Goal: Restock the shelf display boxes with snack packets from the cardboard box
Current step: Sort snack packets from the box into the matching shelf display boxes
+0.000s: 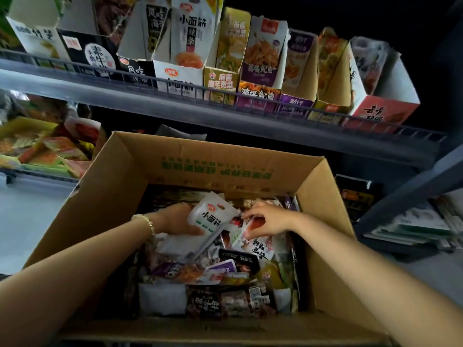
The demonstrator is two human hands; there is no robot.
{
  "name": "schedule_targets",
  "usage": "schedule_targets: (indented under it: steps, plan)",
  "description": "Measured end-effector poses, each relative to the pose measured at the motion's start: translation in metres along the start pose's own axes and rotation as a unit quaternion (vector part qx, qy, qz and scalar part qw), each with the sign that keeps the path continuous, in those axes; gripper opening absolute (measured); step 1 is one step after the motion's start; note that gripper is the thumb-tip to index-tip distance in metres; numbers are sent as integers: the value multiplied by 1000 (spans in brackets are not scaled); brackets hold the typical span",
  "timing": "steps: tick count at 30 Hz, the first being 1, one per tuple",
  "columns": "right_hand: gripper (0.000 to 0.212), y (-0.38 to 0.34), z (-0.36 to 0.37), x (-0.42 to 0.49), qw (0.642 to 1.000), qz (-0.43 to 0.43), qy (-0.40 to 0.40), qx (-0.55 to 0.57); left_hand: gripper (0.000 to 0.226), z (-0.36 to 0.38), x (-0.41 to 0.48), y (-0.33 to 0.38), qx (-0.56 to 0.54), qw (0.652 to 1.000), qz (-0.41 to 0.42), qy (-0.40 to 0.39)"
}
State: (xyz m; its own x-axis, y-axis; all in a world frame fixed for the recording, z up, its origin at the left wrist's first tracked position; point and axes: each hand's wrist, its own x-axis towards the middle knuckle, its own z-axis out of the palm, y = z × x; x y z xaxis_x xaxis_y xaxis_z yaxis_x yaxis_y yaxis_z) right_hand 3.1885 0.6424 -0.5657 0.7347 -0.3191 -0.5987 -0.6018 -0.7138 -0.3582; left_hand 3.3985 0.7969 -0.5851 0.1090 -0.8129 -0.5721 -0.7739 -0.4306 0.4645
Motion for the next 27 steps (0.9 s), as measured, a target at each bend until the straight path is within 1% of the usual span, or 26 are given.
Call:
schedule_targets:
  steps: [1, 3, 5, 7, 8, 9, 10, 11, 12, 13, 14, 15, 17, 18, 19, 22, 23, 25, 26, 27]
  plan:
    - [66, 0, 1, 1, 999, 4, -4, -32, 36, -5, -7, -2, -5, 1000, -5, 12]
    - [61, 0, 3, 3, 997, 3, 2, -79, 32, -14, -21, -8, -30, 999, -9, 40]
    - [46, -2, 3, 4, 993, -11, 25, -116, 27, -19, -33, -14, -82, 994, -13, 65]
    - [29, -2, 3, 5, 988, -29, 48, -141, 25, -24, -42, -18, -159, 983, -12, 86]
    - [26, -2, 1, 3, 989, -35, 51, -137, 24, -28, -46, -17, -193, 977, -14, 96]
    - [24, -1, -2, 1, 991, -44, 57, -114, 21, -32, -50, -16, -215, 971, -11, 105]
    - [24, -1, -7, -3, 994, -57, 69, -68, 16, -36, -54, -14, -232, 966, -4, 117]
    - [24, -1, -14, -7, 993, -73, 88, 1, 13, -41, -58, -11, -254, 958, 6, 131]
    - [22, -2, -21, -12, 985, -90, 115, 89, 13, -46, -62, -6, -278, 949, 15, 149]
    - [17, -6, -28, -17, 965, -104, 145, 189, 13, -50, -67, -2, -305, 937, 23, 170]
    - [11, -11, -34, -22, 933, -111, 173, 295, 15, -53, -71, 4, -339, 921, 25, 192]
    - [6, -18, -37, -27, 892, -111, 191, 395, 16, -55, -74, 8, -380, 901, 26, 209]
    - [12, -33, -40, -33, 797, -105, 199, 561, 25, -57, -80, 21, -465, 857, 34, 219]
    - [16, -40, -39, -34, 756, -104, 192, 617, 33, -57, -81, 27, -499, 839, 44, 213]
    - [19, -46, -37, -35, 727, -103, 181, 654, 38, -56, -80, 33, -522, 827, 50, 201]
    - [22, -63, -30, -38, 684, -105, 133, 709, 39, -50, -74, 49, -546, 815, 27, 194]
    - [23, -67, -28, -38, 674, -109, 120, 721, 50, -48, -73, 54, -549, 814, 12, 188]
    - [23, -76, -25, -37, 660, -112, 105, 736, 93, -44, -71, 60, -550, 824, -4, 140]
    - [24, -80, -23, -37, 656, -110, 100, 740, 105, -42, -70, 63, -545, 832, 9, 104]
    - [24, -84, -20, -35, 654, -104, 99, 743, 104, -41, -70, 68, -542, 837, 32, 67]
